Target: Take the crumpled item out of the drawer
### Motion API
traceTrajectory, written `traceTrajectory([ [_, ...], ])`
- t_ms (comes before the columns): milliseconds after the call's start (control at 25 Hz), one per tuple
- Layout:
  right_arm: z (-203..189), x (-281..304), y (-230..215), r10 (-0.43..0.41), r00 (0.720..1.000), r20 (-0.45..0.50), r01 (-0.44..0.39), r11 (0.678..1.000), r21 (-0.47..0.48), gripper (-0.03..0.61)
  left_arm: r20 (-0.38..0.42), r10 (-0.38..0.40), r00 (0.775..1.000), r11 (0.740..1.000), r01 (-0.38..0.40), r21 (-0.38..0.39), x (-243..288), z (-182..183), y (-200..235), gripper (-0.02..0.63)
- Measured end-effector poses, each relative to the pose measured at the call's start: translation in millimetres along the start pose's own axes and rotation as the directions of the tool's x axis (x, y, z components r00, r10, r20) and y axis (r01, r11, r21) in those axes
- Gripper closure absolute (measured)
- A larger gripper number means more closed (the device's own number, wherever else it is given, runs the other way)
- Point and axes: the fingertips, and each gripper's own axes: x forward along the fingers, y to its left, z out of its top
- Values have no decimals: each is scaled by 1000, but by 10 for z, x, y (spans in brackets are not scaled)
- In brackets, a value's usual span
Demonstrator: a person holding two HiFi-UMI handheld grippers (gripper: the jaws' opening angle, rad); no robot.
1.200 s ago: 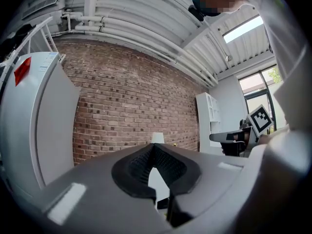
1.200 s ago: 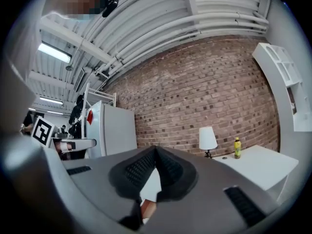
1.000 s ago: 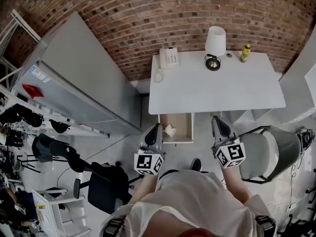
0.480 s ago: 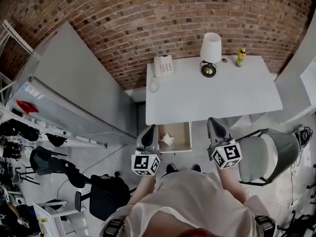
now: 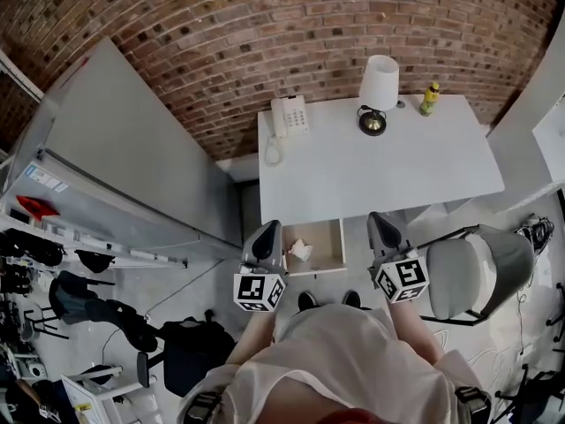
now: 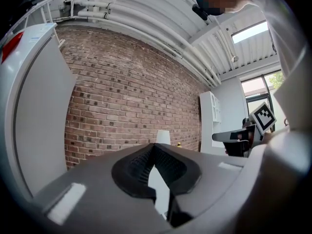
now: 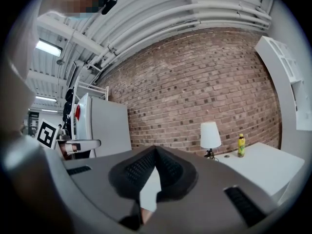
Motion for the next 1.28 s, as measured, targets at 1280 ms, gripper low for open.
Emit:
traceTrajectory([
  [1280,-1722,552,-102,23,953,-303,-3,998,67,577,-317,-56,947,992,16,-125,188,-1863,320,604],
])
